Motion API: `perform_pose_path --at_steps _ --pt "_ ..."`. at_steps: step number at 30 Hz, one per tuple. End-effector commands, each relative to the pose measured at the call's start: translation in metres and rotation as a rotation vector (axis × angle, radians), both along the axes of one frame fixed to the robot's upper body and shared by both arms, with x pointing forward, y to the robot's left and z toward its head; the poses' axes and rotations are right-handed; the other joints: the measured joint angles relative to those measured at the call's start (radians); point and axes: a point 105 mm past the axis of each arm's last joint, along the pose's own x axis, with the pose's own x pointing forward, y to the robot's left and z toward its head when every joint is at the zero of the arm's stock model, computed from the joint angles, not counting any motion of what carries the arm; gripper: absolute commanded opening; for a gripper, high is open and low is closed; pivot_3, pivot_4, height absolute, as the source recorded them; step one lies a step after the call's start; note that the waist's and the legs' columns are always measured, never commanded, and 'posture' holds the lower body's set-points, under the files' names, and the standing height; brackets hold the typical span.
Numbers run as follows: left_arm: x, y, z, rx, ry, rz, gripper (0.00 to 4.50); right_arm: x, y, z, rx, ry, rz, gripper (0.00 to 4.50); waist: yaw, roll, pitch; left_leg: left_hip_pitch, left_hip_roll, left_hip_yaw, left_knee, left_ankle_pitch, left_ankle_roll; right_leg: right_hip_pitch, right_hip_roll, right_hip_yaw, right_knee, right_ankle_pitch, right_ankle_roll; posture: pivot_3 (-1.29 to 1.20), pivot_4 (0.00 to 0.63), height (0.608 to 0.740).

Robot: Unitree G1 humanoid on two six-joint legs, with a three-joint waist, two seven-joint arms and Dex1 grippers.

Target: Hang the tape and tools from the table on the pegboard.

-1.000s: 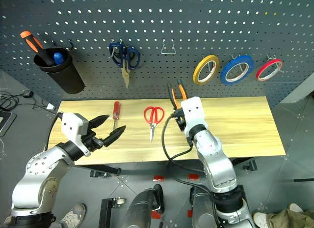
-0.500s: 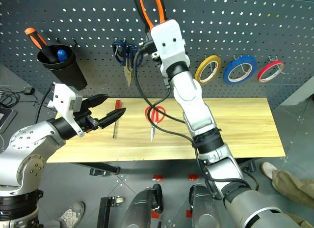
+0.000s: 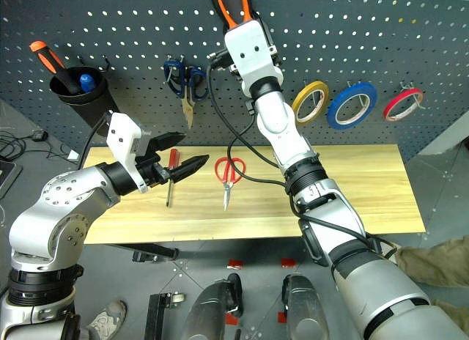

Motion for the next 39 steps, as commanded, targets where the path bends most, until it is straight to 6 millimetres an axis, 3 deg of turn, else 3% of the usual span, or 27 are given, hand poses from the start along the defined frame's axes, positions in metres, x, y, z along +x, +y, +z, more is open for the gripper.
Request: perform_pose_path --at_steps 1,6,11,18,24,27,30,32,34,36,39 --pt "0.003 0.001 0.010 -0.004 -0.052 0.011 4.01 -0.005 0.000 0.013 0.034 -0.061 0.001 2.34 0.001 0.000 0.001 0.000 0.000 0.000 0.000 0.000 0.000 0.000 0.000 0.000 0.000 0.000 0.000 -0.08 0.324 0.740" --pt "0.007 0.003 0.009 -0.001 -0.063 0.023 4.01 0.001 -0.002 -0.002 0.034 -0.014 -0.023 2.34 0.007 0.000 0.002 0.000 0.000 0.000 0.000 0.000 0.000 0.000 0.000 0.000 0.001 0.000 0.000 -0.08 0.329 0.740" --pt "0.018 0.009 0.007 -0.003 -0.087 0.093 4.01 0.010 -0.008 -0.030 0.039 0.092 -0.052 2.34 0.018 0.000 0.003 0.000 0.000 0.000 0.000 0.000 0.000 0.000 0.000 0.000 0.001 0.000 0.000 -0.09 0.328 0.740" --pt "0.025 0.007 0.004 0.001 -0.105 0.107 4.01 0.020 -0.020 -0.048 0.092 0.213 -0.081 2.34 0.022 0.000 0.003 0.002 0.001 0.000 0.002 0.000 0.000 0.002 0.000 0.000 0.002 0.000 -0.001 -0.11 0.328 0.740" --pt "0.025 0.008 -0.004 0.004 -0.087 0.114 4.01 0.023 -0.026 -0.060 0.135 0.292 -0.071 4.34 0.023 0.000 0.003 0.003 0.001 -0.001 0.002 0.000 0.000 0.002 0.000 -0.001 0.002 0.001 -0.002 -0.13 0.320 0.740" --pt "0.026 0.012 -0.011 -0.014 -0.066 0.154 4.01 0.019 -0.031 -0.064 0.140 0.306 -0.058 4.49 0.021 0.000 0.003 0.002 0.001 0.000 0.001 0.000 0.000 0.002 0.000 0.000 0.002 0.001 -0.002 -0.14 0.316 0.740" --pt "0.024 0.011 -0.020 -0.037 -0.031 0.176 4.01 0.009 -0.037 -0.067 0.152 0.316 -0.035 4.49 0.021 -0.001 0.003 0.002 0.001 0.000 0.000 0.000 0.000 0.002 0.000 -0.001 0.000 0.001 -0.001 -0.14 0.311 0.740" --pt "0.023 0.009 -0.034 -0.063 0.026 0.204 4.17 -0.007 -0.032 -0.074 0.120 0.336 0.049 4.50 0.022 -0.001 0.003 0.002 0.001 0.000 0.000 0.000 0.000 0.002 0.000 -0.001 -0.001 0.001 -0.001 -0.14 0.310 0.740" --pt "0.022 0.009 -0.053 -0.057 0.092 0.259 4.48 -0.033 -0.028 -0.089 0.055 0.380 0.156 4.50 0.023 -0.001 0.003 0.001 0.001 -0.001 0.000 0.000 0.000 0.002 0.000 -0.001 -0.001 0.001 -0.001 -0.15 0.308 0.740" --pt "0.021 0.010 -0.067 -0.047 0.133 0.299 4.48 -0.051 -0.027 -0.101 0.016 0.432 0.221 4.50 0.024 -0.001 0.003 0.001 0.001 -0.001 0.000 0.000 0.000 0.002 0.000 -0.001 -0.002 0.001 -0.001 -0.16 0.300 0.740" --pt "0.023 0.016 -0.106 -0.014 0.271 0.444 4.48 -0.085 -0.037 -0.132 -0.033 0.601 0.343 4.50 0.027 -0.001 0.002 0.001 0.001 -0.002 0.002 0.000 0.000 0.003 0.000 -0.001 0.000 0.001 -0.001 -0.17 0.292 0.740"
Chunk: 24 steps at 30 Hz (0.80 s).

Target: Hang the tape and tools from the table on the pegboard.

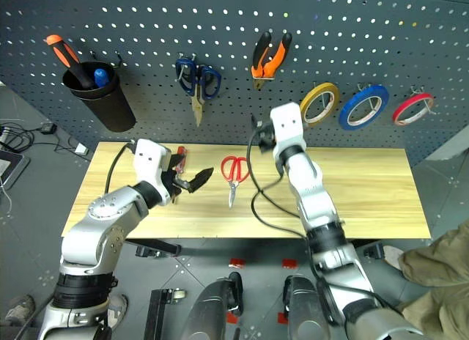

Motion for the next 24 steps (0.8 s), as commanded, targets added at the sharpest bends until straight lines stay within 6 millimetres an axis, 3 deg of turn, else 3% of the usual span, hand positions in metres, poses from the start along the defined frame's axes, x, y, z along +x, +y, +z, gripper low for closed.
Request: perform_pose_path --at_steps 1,6,12,15,19,24 --pt "0.000 0.004 -0.030 0.050 0.104 0.114 4.48 -0.038 0.002 0.002 -0.022 0.052 0.168 4.50 0.001 0.000 0.000 0.000 0.000 -0.001 0.000 0.000 0.000 0.000 0.000 -0.001 0.000 0.000 0.000 -0.18 0.288 0.740" --pt "0.008 -0.007 -0.063 0.027 0.224 0.203 4.48 -0.070 -0.007 -0.026 -0.057 0.216 0.272 4.50 0.000 -0.001 -0.001 0.000 0.000 -0.004 0.001 -0.002 0.004 0.000 0.001 -0.002 0.001 0.000 0.000 -0.22 0.278 0.740" --pt "0.031 -0.020 -0.078 0.046 0.269 0.242 4.48 -0.094 0.001 -0.023 -0.022 0.251 0.387 4.50 -0.007 -0.004 -0.002 0.000 0.002 -0.005 0.002 -0.001 0.003 0.000 0.003 -0.004 0.002 0.000 0.000 -0.24 0.265 0.740" --pt "0.039 -0.026 -0.079 0.070 0.264 0.231 4.48 -0.096 0.004 -0.024 -0.012 0.265 0.400 4.50 -0.006 -0.005 -0.003 0.000 0.001 -0.005 0.001 0.000 0.001 0.001 0.003 -0.005 0.002 0.002 -0.002 -0.24 0.255 0.740" --pt "0.050 -0.050 -0.083 0.107 0.273 0.154 4.48 -0.095 0.005 -0.024 -0.004 0.272 0.394 4.50 -0.006 -0.008 -0.005 -0.001 0.000 -0.005 0.001 0.001 -0.001 0.001 0.002 -0.006 0.002 0.002 -0.002 -0.24 0.249 0.740" --pt "0.054 -0.056 -0.101 0.141 0.346 0.130 4.48 -0.094 0.002 -0.028 -0.005 0.300 0.398 4.50 -0.008 -0.013 -0.010 -0.001 -0.001 -0.006 0.001 0.001 -0.001 0.001 0.002 -0.006 0.002 0.002 -0.002 -0.25 0.244 0.740"
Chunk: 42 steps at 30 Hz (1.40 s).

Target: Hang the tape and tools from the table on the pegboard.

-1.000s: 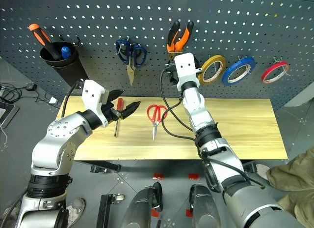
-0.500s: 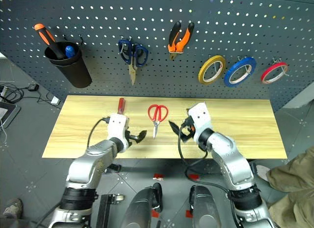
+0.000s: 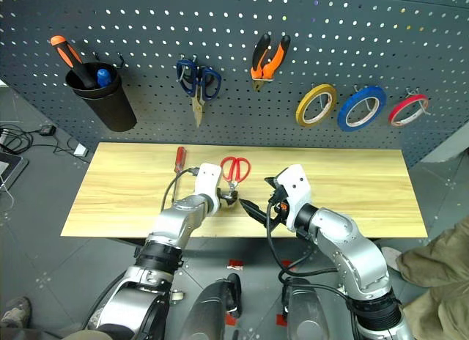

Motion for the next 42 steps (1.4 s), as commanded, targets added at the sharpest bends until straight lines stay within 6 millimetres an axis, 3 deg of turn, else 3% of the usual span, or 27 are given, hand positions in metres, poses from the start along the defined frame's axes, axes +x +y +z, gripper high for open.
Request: perform_pose_path --at_steps 1,4,7,18,24,30,36,38,42 --pt "0.002 -0.002 -0.011 0.014 0.036 -0.002 4.48 -0.005 0.000 0.005 0.012 -0.003 0.029 4.50 -0.001 0.000 -0.003 0.000 0.000 0.000 0.000 0.000 0.000 0.000 0.000 0.000 0.000 0.000 0.000 -0.25 0.244 0.740" --pt "0.000 -0.001 -0.023 0.026 0.084 0.000 4.48 -0.006 -0.002 0.002 -0.007 0.012 0.041 4.50 -0.001 0.000 -0.012 0.001 0.000 -0.001 0.000 0.000 0.000 0.001 0.000 -0.001 0.000 0.000 0.000 -0.26 0.240 0.740" --pt "-0.001 0.001 -0.030 0.011 0.114 0.019 3.89 -0.006 -0.003 0.001 -0.011 0.021 0.043 4.50 -0.002 0.000 -0.016 0.003 0.000 -0.001 0.000 -0.002 0.003 0.003 0.000 -0.001 0.000 0.000 0.000 -0.26 0.239 0.740" --pt "-0.001 0.013 -0.040 -0.001 0.151 0.013 0.35 -0.003 -0.007 -0.002 -0.052 0.022 0.044 4.50 -0.010 0.001 -0.041 0.004 0.000 -0.001 0.001 -0.002 0.004 0.005 0.000 -0.001 0.000 0.000 0.000 -0.29 0.217 0.740" --pt "0.000 0.019 -0.027 0.008 0.018 -0.029 0.35 0.000 -0.008 0.005 -0.101 -0.066 0.013 4.50 -0.025 0.001 -0.045 0.004 0.000 -0.001 0.001 -0.002 0.004 0.005 0.000 0.000 0.000 0.000 0.000 -0.29 0.216 0.740" --pt "-0.006 0.024 0.022 0.087 -0.343 -0.106 0.35 -0.007 0.000 0.034 -0.088 -0.255 0.027 4.50 -0.035 0.001 -0.045 0.004 0.001 0.000 0.000 -0.001 0.002 0.004 0.000 0.000 0.000 0.000 0.000 -0.30 0.216 0.740" --pt "-0.040 0.056 0.084 0.303 -0.724 -0.086 0.35 -0.025 0.010 0.062 -0.072 -0.458 0.086 4.50 -0.044 0.001 -0.045 0.004 0.002 -0.001 0.000 -0.002 0.004 0.004 0.000 0.000 0.000 0.001 -0.001 -0.32 0.227 0.740" --pt "-0.052 0.068 0.099 0.368 -0.797 -0.075 0.35 -0.027 0.012 0.067 -0.071 -0.492 0.089 4.50 -0.051 0.002 -0.045 0.005 0.002 0.000 0.000 -0.002 0.004 0.004 0.000 0.000 0.000 0.001 -0.001 -0.32 0.229 0.740" --pt "-0.076 0.071 0.120 0.435 -0.916 -0.100 0.35 -0.027 0.014 0.070 -0.076 -0.530 0.093 4.50 -0.052 0.002 -0.045 0.004 0.002 -0.001 0.000 -0.002 0.004 0.004 0.000 0.000 0.000 0.001 -0.001 -0.31 0.230 0.740"
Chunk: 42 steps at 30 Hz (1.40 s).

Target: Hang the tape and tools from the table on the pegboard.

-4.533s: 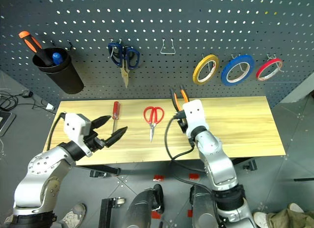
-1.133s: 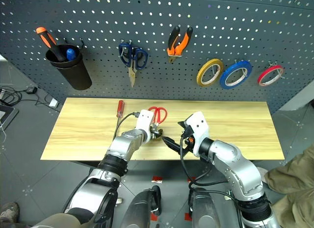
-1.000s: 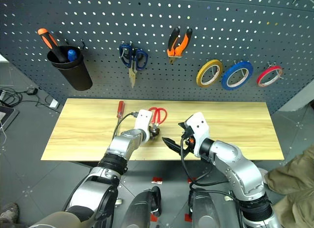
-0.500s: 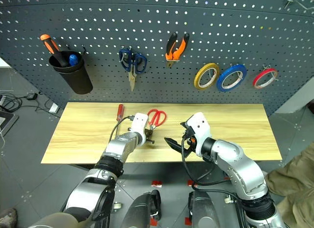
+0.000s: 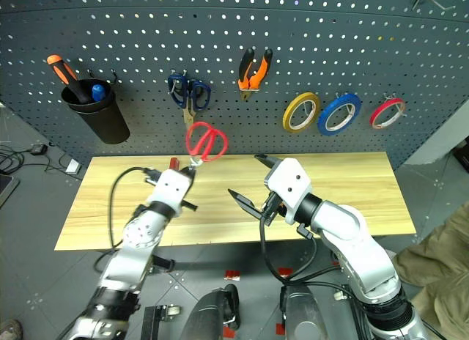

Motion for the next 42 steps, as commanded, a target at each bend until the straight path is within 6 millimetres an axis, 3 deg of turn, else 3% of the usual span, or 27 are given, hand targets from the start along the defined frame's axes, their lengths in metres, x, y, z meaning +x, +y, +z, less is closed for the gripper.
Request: perform_pose_path --at_steps 1,4,7,12,24,27,28,34,37,38,42 --pt "-0.019 -0.009 0.038 0.054 -0.181 -0.045 0.35 -0.007 0.005 0.018 0.018 -0.104 0.024 4.50 0.001 0.000 0.000 0.000 0.000 0.000 0.000 0.000 0.000 0.000 0.000 0.000 0.000 0.000 0.000 -0.31 0.230 0.740" --pt "-0.026 -0.011 0.057 0.065 -0.261 -0.038 0.35 -0.001 0.004 0.023 0.037 -0.122 0.002 4.50 0.003 0.000 0.000 0.000 0.000 0.000 0.000 0.000 0.000 0.000 0.000 0.000 0.000 0.000 0.000 -0.30 0.225 0.740" --pt "-0.020 -0.009 0.073 0.049 -0.309 -0.011 0.35 0.004 0.005 0.028 0.057 -0.134 -0.010 4.50 0.002 0.000 0.000 0.000 0.000 0.000 0.000 0.000 0.000 0.000 0.001 0.000 0.000 0.000 0.000 -0.30 0.226 0.740" --pt "-0.004 -0.011 0.080 0.052 -0.314 -0.012 0.35 0.009 0.010 0.033 0.078 -0.145 -0.007 4.50 -0.001 0.000 0.000 0.000 0.001 0.001 0.001 0.000 0.000 0.000 0.001 0.000 0.000 0.000 0.000 -0.30 0.221 0.740" --pt "0.035 0.001 0.068 0.038 -0.218 0.051 0.35 0.017 0.017 0.042 0.088 -0.171 0.019 4.50 -0.003 0.000 0.000 0.000 0.001 0.001 0.001 0.000 0.000 0.000 0.002 0.000 0.001 0.000 0.000 -0.31 0.225 0.740" --pt "0.043 0.006 0.046 -0.044 -0.093 0.074 0.35 0.018 0.019 0.042 0.087 -0.173 0.020 4.50 -0.003 0.000 0.000 0.000 0.001 0.001 0.001 0.000 0.000 0.000 0.002 0.000 0.001 0.000 0.000 -0.31 0.226 0.740" --pt "0.044 0.007 0.041 -0.064 -0.063 0.078 1.07 0.018 0.019 0.042 0.087 -0.173 0.021 4.50 -0.003 0.000 0.000 0.000 0.001 0.001 0.001 0.000 0.000 0.000 0.002 0.000 0.001 0.000 0.000 -0.31 0.226 0.740" --pt "0.043 0.014 0.007 -0.148 0.117 0.120 2.94 0.021 0.022 0.030 0.063 -0.104 -0.004 4.50 -0.003 0.000 0.000 0.000 0.002 0.001 0.001 0.001 -0.001 0.000 0.002 0.000 0.001 0.000 -0.001 -0.31 0.230 0.740" --pt "0.038 0.028 -0.009 -0.279 0.202 0.199 3.82 0.025 0.023 0.018 0.058 0.015 -0.034 4.50 -0.004 0.000 0.000 0.000 0.002 0.001 0.001 0.001 -0.001 0.000 0.002 0.000 0.001 0.000 -0.001 -0.31 0.241 0.740" --pt "0.035 0.041 -0.019 -0.371 0.258 0.255 4.10 0.028 0.026 0.011 0.056 0.103 -0.056 4.50 -0.003 0.000 0.000 0.000 0.002 0.001 0.001 0.001 -0.001 0.000 0.002 0.000 0.001 0.001 -0.001 -0.31 0.248 0.740" --pt "0.030 0.072 -0.037 -0.493 0.420 0.350 4.10 0.027 0.037 0.000 0.039 0.298 -0.066 4.50 -0.004 0.000 0.000 0.000 0.007 0.001 0.003 0.001 -0.001 0.000 0.006 0.000 0.001 0.002 -0.003 -0.29 0.279 0.740"
